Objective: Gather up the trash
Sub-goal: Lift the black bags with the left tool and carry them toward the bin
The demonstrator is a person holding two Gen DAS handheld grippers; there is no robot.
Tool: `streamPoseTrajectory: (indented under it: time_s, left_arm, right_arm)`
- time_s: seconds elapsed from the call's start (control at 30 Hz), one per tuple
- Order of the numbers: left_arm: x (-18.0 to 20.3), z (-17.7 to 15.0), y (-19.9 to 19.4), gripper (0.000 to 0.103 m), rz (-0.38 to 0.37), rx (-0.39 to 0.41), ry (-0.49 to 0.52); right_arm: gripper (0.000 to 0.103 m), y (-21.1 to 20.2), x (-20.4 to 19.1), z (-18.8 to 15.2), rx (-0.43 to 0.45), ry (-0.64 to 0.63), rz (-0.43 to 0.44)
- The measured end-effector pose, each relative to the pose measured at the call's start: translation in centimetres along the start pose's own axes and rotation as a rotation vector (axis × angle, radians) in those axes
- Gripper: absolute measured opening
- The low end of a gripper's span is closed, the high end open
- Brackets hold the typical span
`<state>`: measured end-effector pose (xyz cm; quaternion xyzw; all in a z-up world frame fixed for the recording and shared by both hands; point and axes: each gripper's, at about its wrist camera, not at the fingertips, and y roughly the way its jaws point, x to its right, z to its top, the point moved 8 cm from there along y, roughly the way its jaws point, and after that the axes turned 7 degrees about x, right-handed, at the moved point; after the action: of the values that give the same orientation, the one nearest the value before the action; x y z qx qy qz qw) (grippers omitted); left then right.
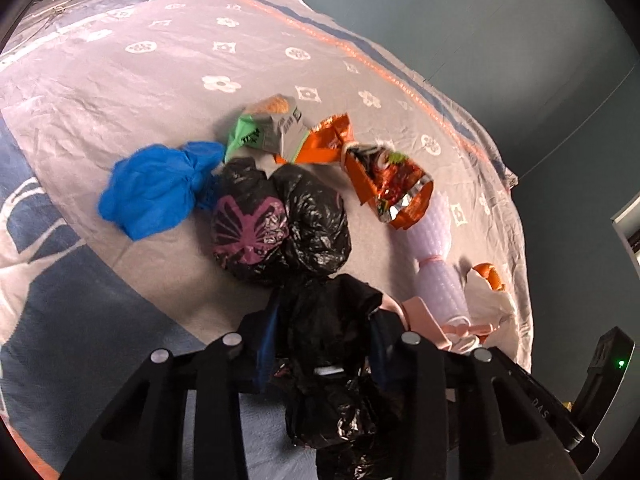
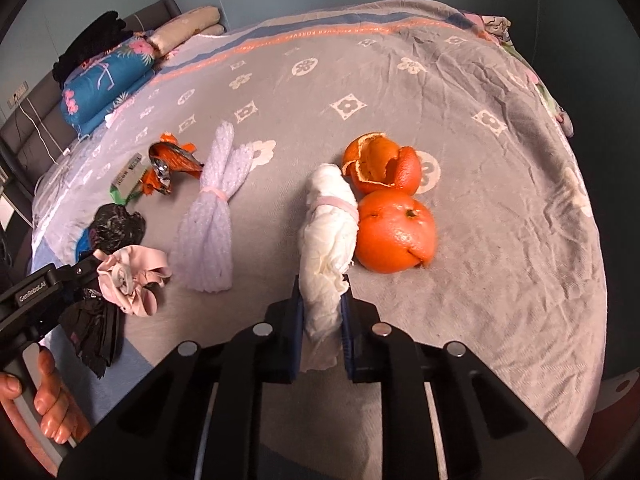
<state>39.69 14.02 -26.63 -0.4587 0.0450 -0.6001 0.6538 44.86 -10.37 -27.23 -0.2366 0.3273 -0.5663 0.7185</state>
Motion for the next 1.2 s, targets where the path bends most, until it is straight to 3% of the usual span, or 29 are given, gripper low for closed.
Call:
streamPoseTrajectory:
  time_s: [0.23, 0.47, 0.73, 0.97, 1.2]
  left_arm:
    - [0.5, 0.7, -2.5, 0.035, -0.06, 0.025, 0.016]
    - [1.2, -1.6, -2.8, 0.035, -0.033, -0.058, 0.09]
    - [1.0, -5.2, -3.4, 0.035, 0.053, -0.122, 0.227]
    - [1.2, -7.5, -6.1, 0.035, 0.078, -0.14, 0.338]
    - [0.4, -9.4, -8.9, 0.035, 0.078, -0.173, 0.365]
  right_arm:
    - [0.015, -2.5, 0.4, -0.9, -0.014, 0.032, 0.044]
    - [0.015, -4.7, -0.2, -3.4, -0.045, 0.023, 0.072]
    - [0.015, -7.7, -0.5, -4.9, -0.04, 0.005, 0.102]
    - [0.015, -10.0, -0.3, -5.1, -0.018, 0.001, 0.117]
    - [0.015, -11.5, -0.2, -5.3, -0.007, 0.011, 0.136]
